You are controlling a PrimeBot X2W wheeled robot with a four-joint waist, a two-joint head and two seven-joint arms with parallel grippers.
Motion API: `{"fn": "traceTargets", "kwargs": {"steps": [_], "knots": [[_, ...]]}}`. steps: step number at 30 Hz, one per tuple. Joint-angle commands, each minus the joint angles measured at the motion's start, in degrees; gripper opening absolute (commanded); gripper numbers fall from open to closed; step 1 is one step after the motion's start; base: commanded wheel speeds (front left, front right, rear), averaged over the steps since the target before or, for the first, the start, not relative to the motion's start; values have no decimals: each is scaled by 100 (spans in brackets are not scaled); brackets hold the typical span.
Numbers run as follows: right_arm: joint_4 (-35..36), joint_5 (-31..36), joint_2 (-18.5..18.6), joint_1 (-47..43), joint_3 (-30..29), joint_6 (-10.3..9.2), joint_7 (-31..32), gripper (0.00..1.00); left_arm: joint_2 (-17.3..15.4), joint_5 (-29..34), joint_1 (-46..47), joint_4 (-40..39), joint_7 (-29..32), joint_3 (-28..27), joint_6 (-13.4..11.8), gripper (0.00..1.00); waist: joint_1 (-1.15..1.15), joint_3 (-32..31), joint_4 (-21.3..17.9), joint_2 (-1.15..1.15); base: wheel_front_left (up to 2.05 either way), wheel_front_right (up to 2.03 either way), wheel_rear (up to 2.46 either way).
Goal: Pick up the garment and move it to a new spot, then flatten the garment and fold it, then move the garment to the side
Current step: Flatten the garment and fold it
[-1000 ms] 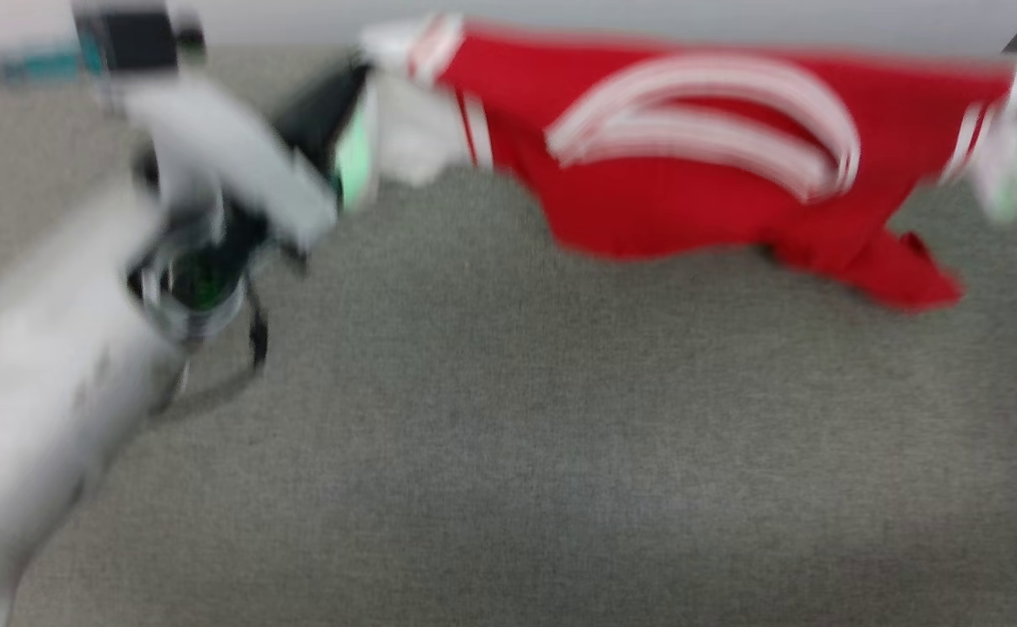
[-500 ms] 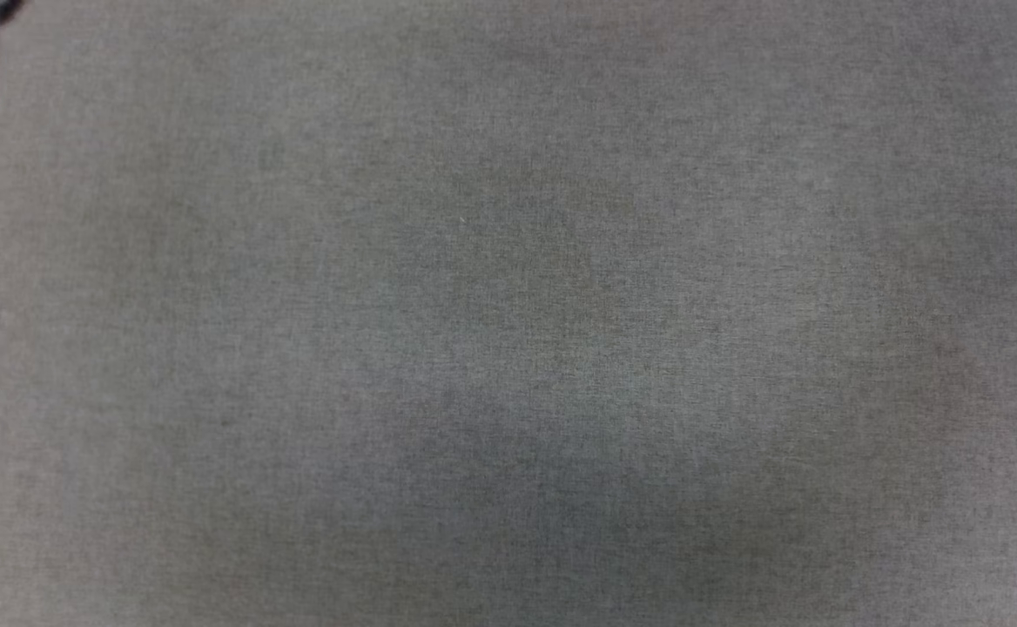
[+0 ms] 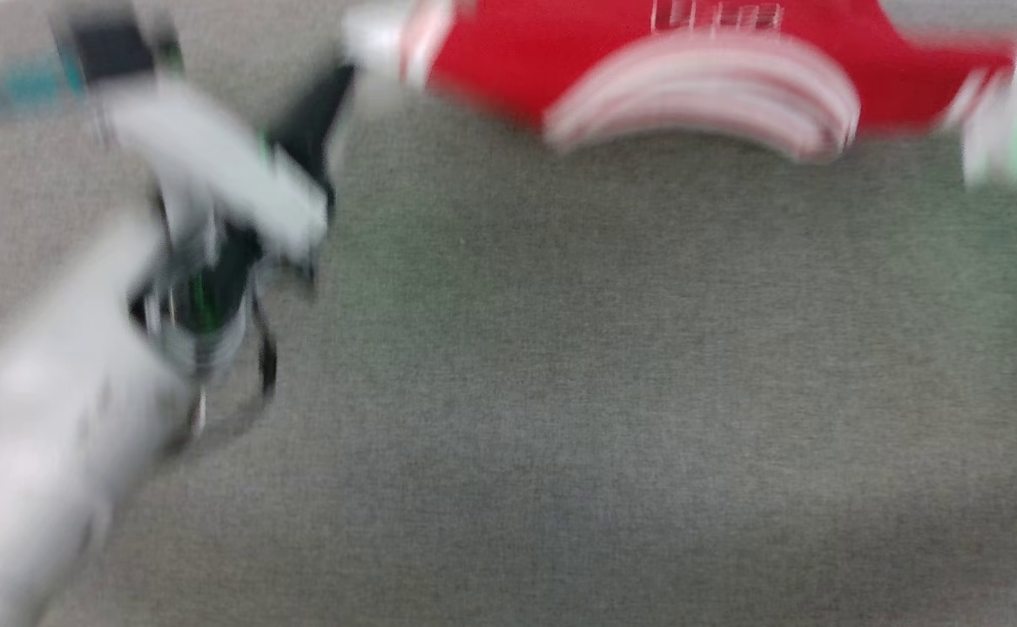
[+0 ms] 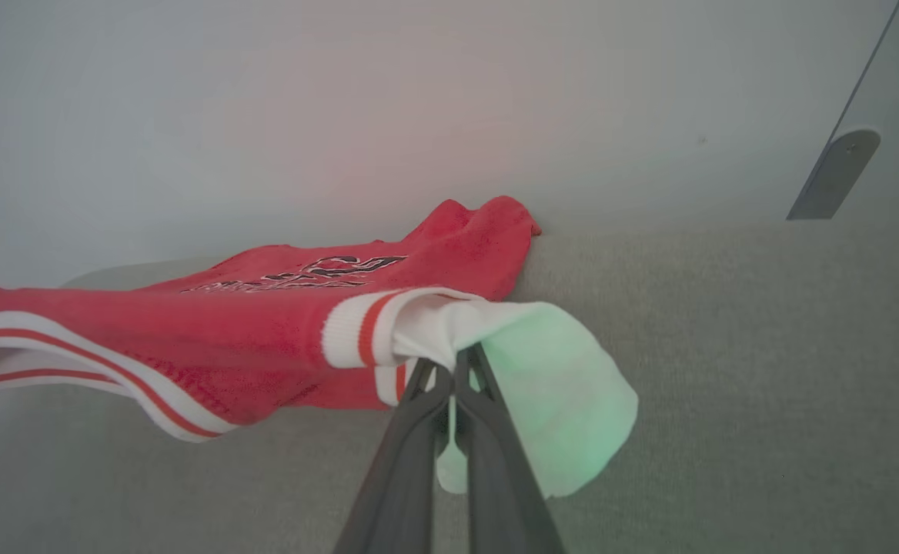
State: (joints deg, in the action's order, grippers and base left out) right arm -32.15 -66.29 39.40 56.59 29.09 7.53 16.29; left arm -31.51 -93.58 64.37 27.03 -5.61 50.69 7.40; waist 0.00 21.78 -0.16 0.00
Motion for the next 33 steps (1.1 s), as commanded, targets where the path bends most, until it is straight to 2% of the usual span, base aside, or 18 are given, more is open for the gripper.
{"fn": "traceTargets", "kwargs": {"steps": [1,6,11,17,23,25,28,30,33], "knots": [[214,-155,186,-419,-63,-8,88,0,-205,-105,-451,-307,-41,16,12,0,0,-103,-67,0,0,0,0],[1036,-491,753,-1754,-247,-8,381,0,-1028,-156,-1820,-1515,-112,226,12,0,0,-316,-95,0,0,0,0],[1924,-700,1227,-2860,-441,-8,757,0,-1769,-134,-2699,-2545,-84,427,5,0,0,-536,-55,0,0,0,0],[2948,-884,1791,-4190,-808,-8,1098,0,-2497,-97,-3448,-3479,-117,651,-1,0,0,-810,16,0,0,0,0],[3893,-1167,2227,-5514,-1330,-8,1270,0,-3054,-78,-4002,-4328,-362,776,-182,0,0,-905,88,0,0,0,0],[4078,-1202,2312,-5898,-1560,-8,1216,0,-3176,-33,-4113,-4503,-405,820,-291,0,0,-886,110,0,0,0,0],[4259,-1171,2286,-6287,-1857,-8,1162,0,-3193,43,-4201,-4602,-402,900,-419,0,0,-836,128,0,0,0,0],[4293,-1112,2198,-6423,-1979,-8,1208,0,-3087,152,-4168,-4504,-310,984,-521,0,0,-796,138,0,0,0,0],[4249,-1027,2003,-6417,-1932,-8,1439,0,-2721,320,-4010,-4198,-27,1180,-568,0,0,-731,156,0,0,0,0]]}}
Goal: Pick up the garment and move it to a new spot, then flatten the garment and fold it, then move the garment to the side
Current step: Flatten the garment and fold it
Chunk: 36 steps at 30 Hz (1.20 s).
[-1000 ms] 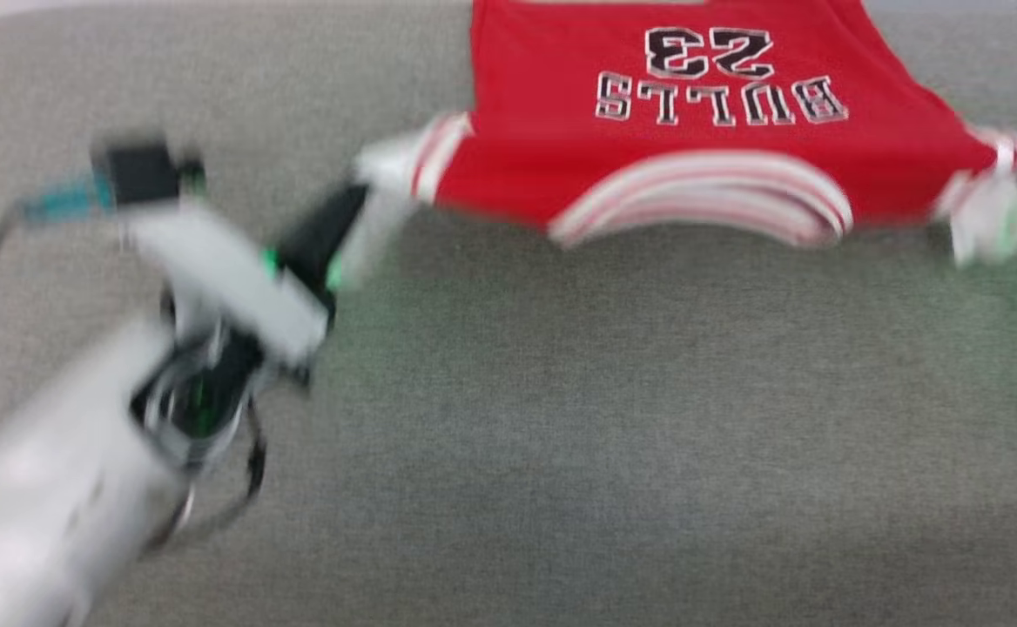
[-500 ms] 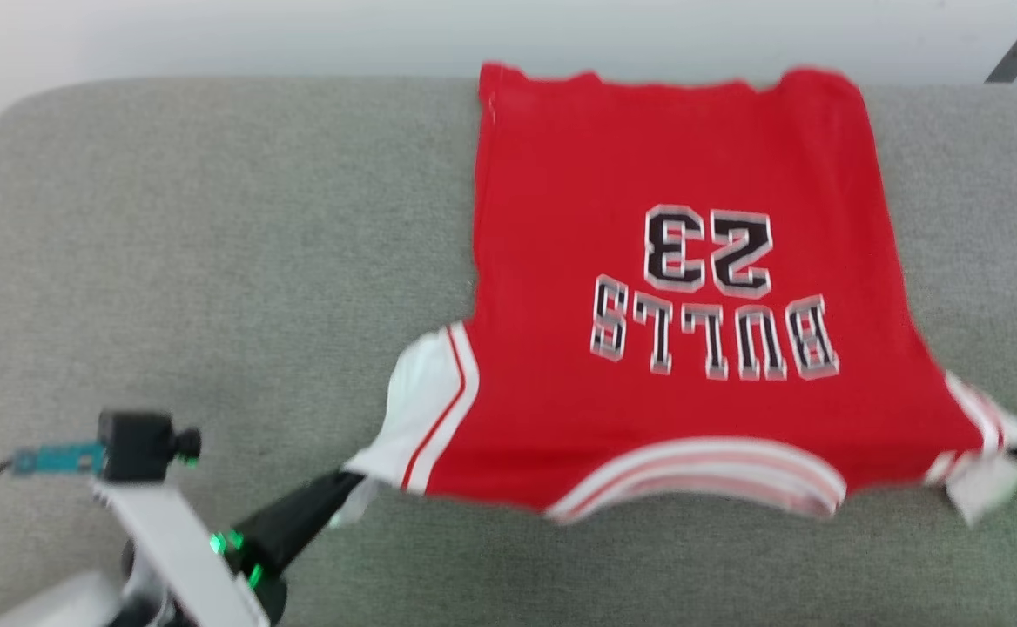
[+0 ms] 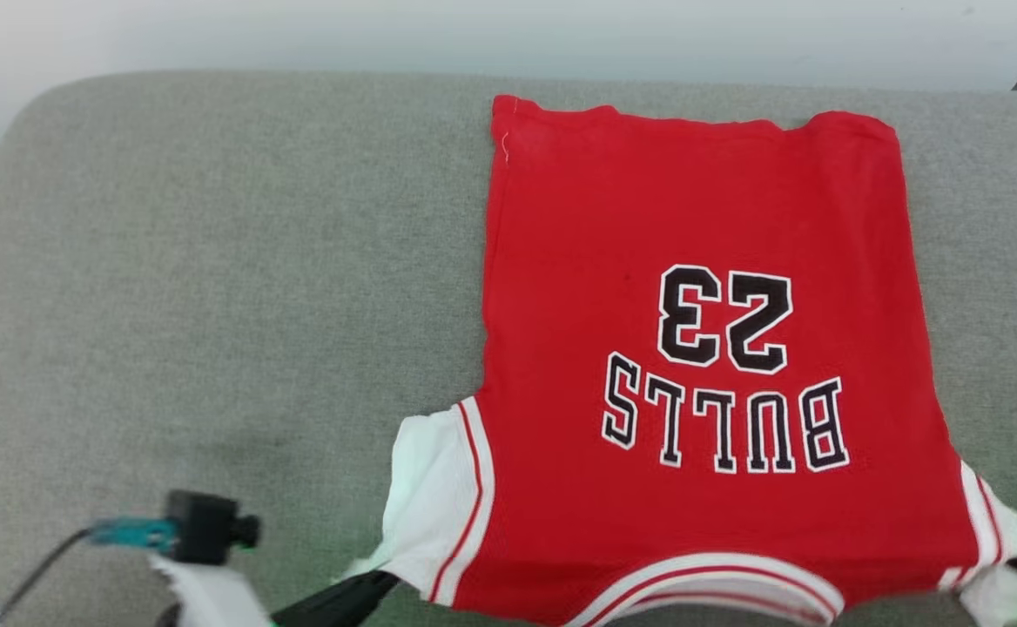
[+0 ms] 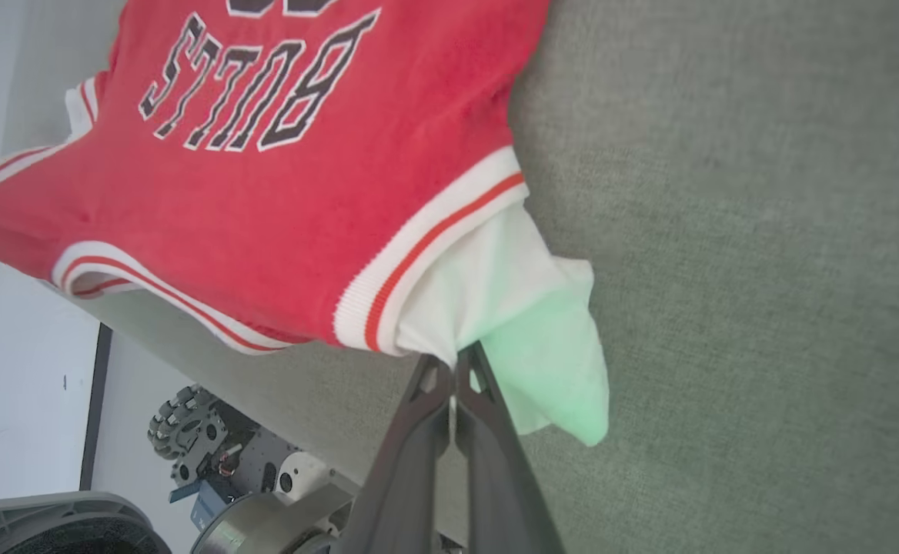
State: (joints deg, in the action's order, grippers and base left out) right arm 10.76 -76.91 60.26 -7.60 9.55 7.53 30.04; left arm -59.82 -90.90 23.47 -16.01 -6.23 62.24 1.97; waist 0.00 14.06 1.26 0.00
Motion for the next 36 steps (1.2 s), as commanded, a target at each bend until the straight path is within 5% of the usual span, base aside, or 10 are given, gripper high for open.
{"fn": "traceTargets", "kwargs": {"steps": [1,14,21,22,23,32,36], "knots": [[-82,98,-158,73,92,-8,169,0,252,90,144,287,122,72,-29,0,0,66,17,0,0,0,0],[-1703,1608,-1825,1428,1255,-10,754,0,1916,749,521,2874,181,504,37,0,0,438,21,0,0,0,0],[-2044,1861,-2058,1793,1569,-28,391,0,2478,848,541,3669,-19,574,221,0,0,500,32,0,0,0,0],[-2017,1919,-1989,1837,1565,-29,316,31,2519,851,544,3722,-36,577,250,0,0,491,26,0,0,0,0],[-1985,2014,-1894,1859,1565,-30,245,100,2548,854,545,3767,-56,579,282,0,0,478,18,0,0,0,0],[-532,1760,-931,1562,840,-7,628,100,2565,936,462,3529,-351,514,390,0,0,376,-88,0,0,0,0],[65,1323,-444,1761,-13,-7,1114,100,2545,1065,534,3240,-365,545,322,0,0,453,-29,0,0,0,0]]}}
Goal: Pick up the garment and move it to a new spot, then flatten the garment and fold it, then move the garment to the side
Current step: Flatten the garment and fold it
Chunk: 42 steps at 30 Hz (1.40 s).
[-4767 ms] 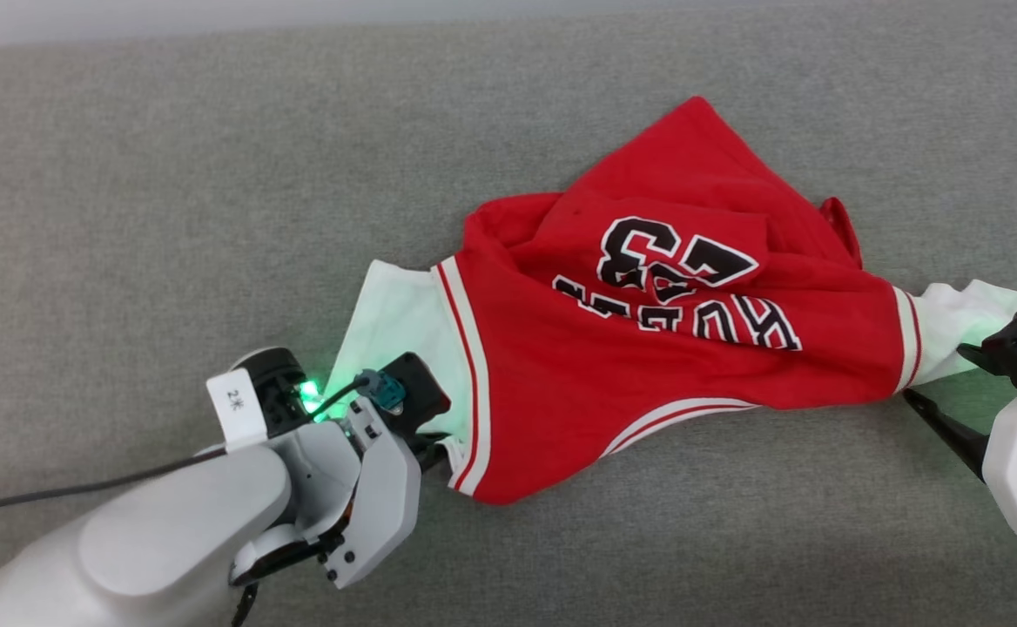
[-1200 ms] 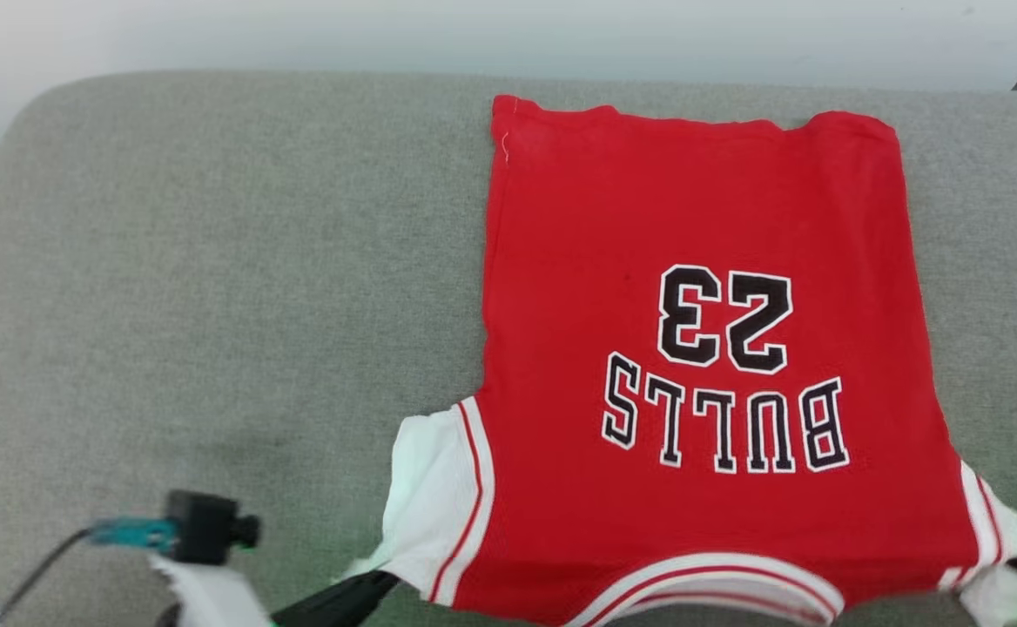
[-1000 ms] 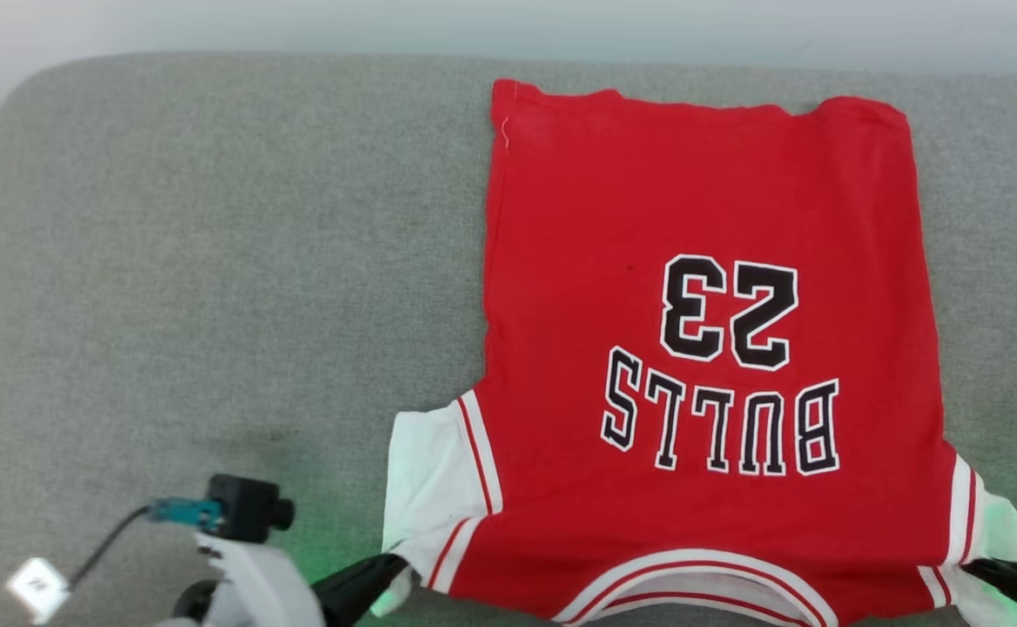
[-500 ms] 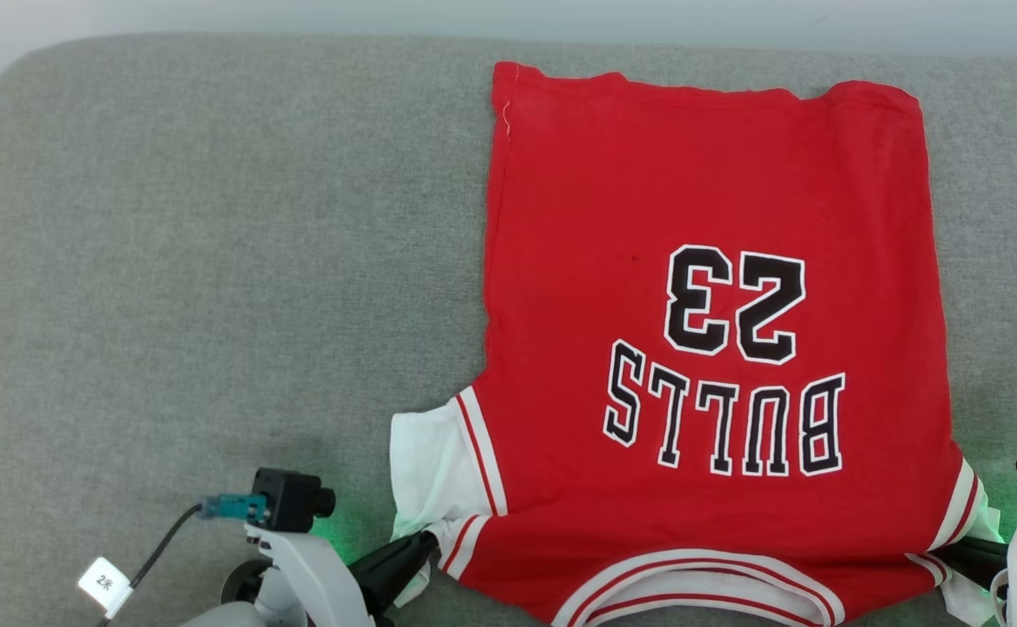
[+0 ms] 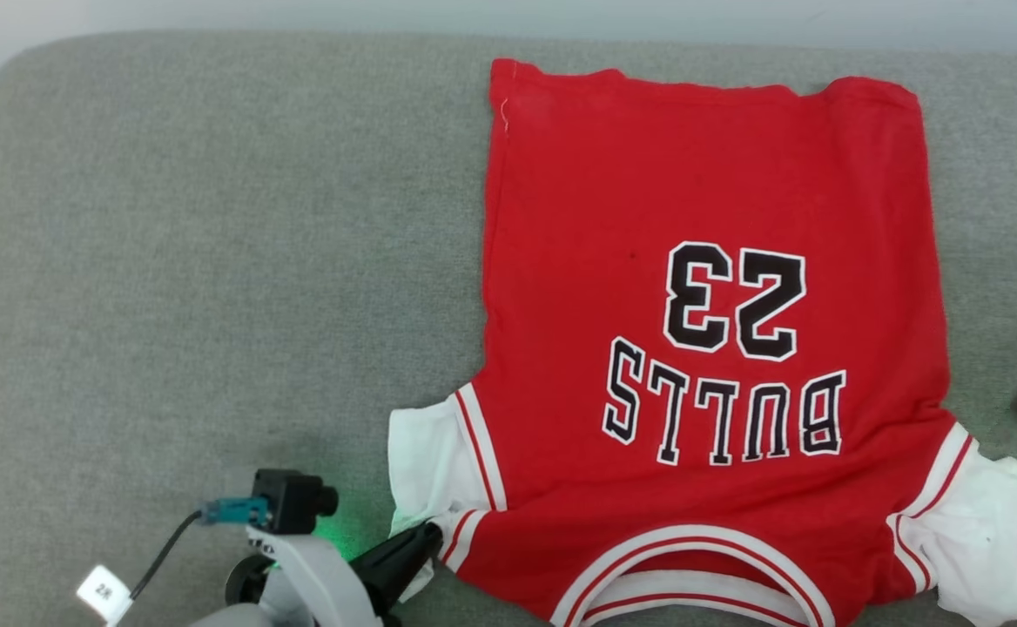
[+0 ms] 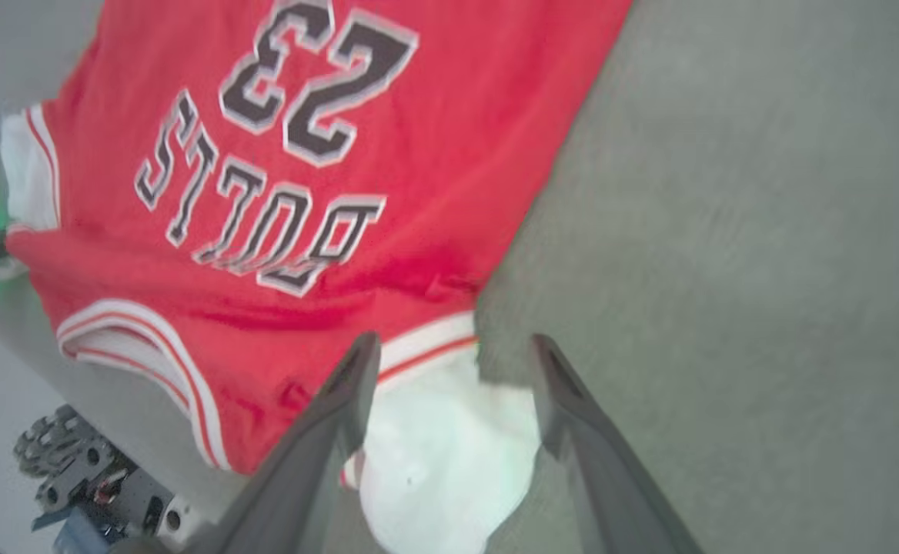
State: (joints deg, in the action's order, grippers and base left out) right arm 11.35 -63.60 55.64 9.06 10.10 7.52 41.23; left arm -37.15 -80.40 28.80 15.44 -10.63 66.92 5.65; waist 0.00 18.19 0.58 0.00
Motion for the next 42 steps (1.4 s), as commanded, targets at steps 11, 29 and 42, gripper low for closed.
{"fn": "traceTargets", "kwargs": {"steps": [11,29,42], "knots": [[-1629,1504,-909,3025,-628,-5,377,100,416,373,586,-261,248,89,-121,0,0,779,560,0,0,0,0],[-5102,3261,-1731,5426,225,-6,1323,100,718,664,1068,-17,416,209,-57,0,0,1662,1231,0,0,0,0],[-5089,2514,-1808,5258,374,6,781,0,513,566,926,26,119,17,-92,0,0,1169,1023,0,0,0,0]]}}
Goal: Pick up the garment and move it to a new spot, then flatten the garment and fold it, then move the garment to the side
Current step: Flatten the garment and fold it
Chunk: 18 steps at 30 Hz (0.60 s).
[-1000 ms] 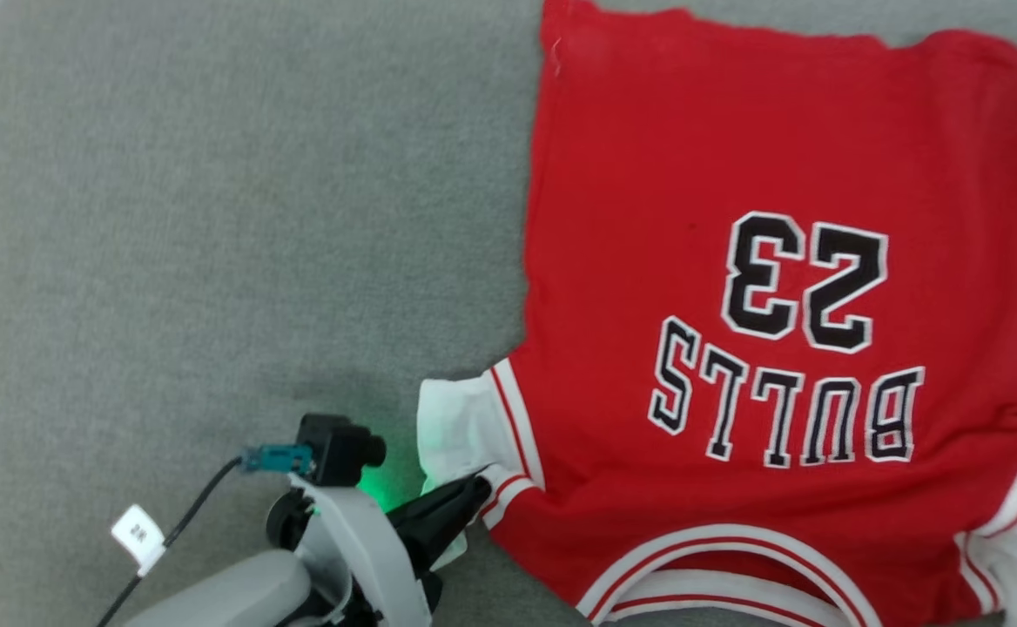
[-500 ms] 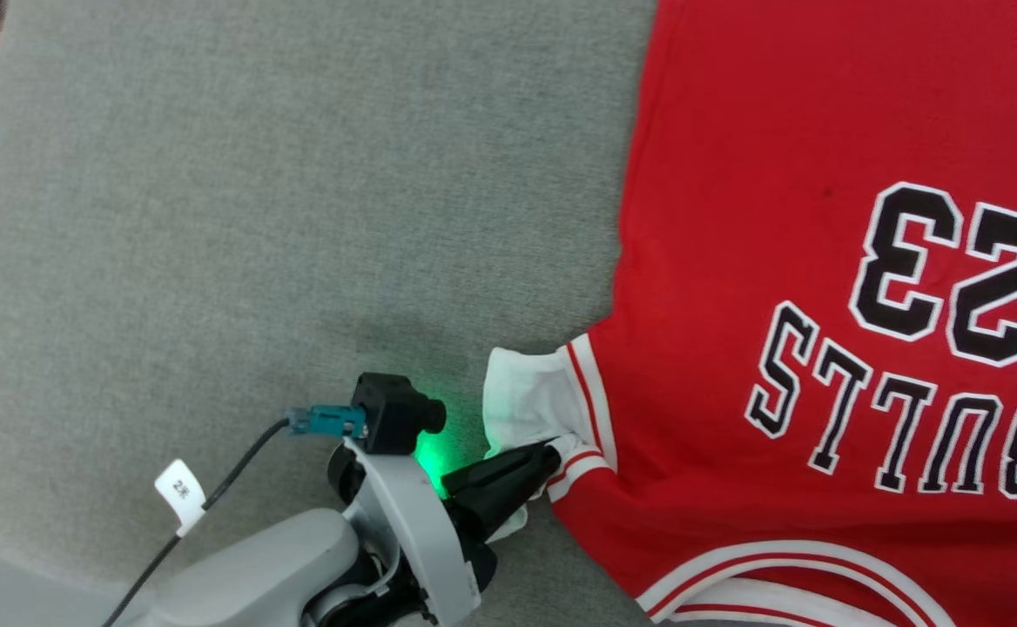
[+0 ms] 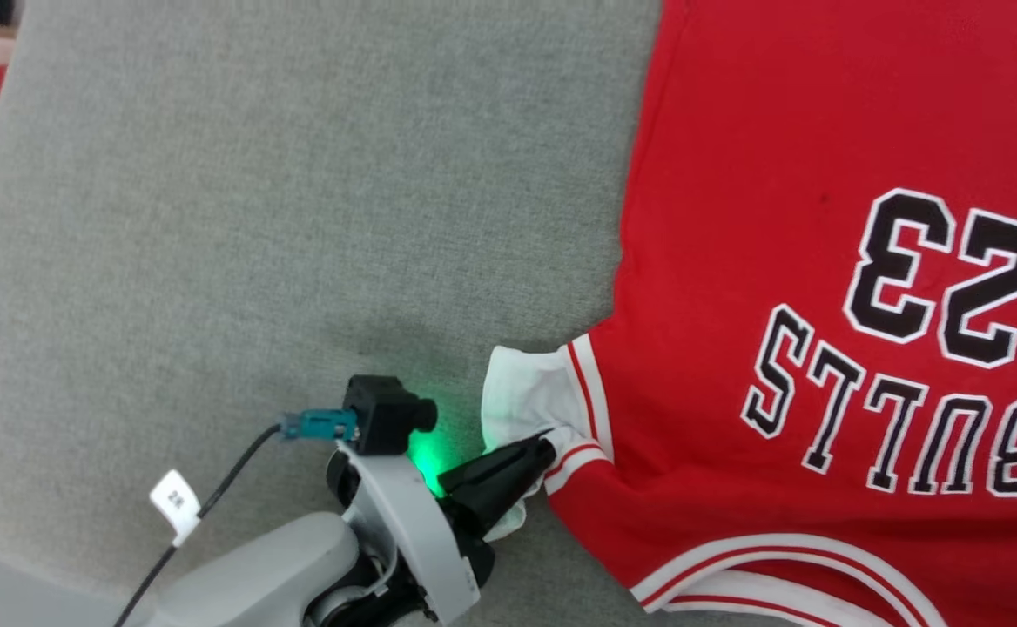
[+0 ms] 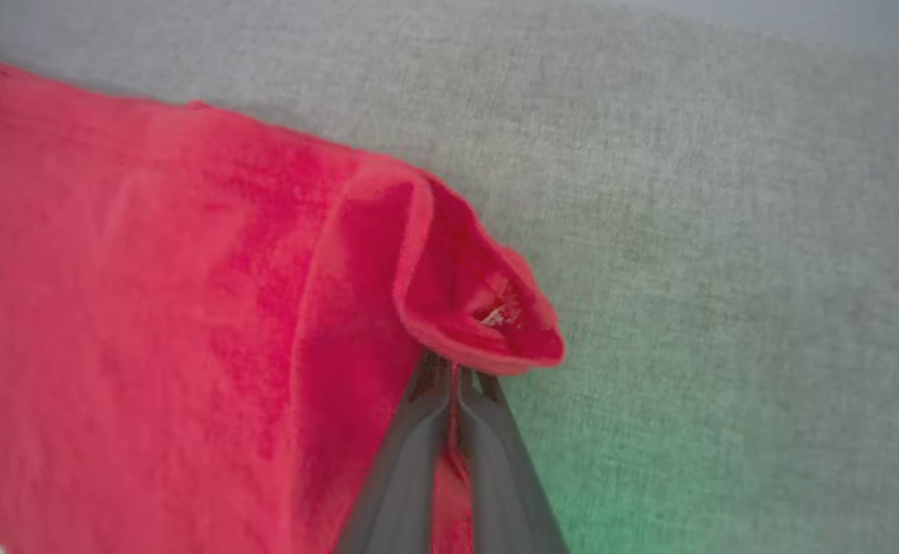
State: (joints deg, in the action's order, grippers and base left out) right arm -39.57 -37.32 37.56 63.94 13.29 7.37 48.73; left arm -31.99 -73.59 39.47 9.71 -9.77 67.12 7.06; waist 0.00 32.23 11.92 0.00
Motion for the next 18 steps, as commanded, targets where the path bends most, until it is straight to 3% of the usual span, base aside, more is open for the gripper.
{"fn": "traceTargets", "kwargs": {"steps": [1,6,12,15,18], "knots": [[125,-267,71,-343,84,22,12,0,-47,-124,-203,605,-17,-26,-240,0,0,-343,-153,0,0,0,0],[1070,-1046,755,-1304,327,12,234,0,-296,-222,-491,495,-218,-147,-281,0,0,-852,-387,0,0,0,0],[2286,-1954,1433,-3079,105,12,414,0,-484,-330,-804,244,-327,-203,-317,0,0,-1369,-651,0,0,0,0],[2877,-2226,1571,-4113,-113,12,386,0,-552,-388,-896,93,-367,-268,-363,0,0,-1517,-757,0,0,0,0],[3396,-2468,1483,-5121,-423,12,317,0,-625,-397,-967,-1,-396,-324,-410,0,0,-1622,-846,0,0,0,0]]}}
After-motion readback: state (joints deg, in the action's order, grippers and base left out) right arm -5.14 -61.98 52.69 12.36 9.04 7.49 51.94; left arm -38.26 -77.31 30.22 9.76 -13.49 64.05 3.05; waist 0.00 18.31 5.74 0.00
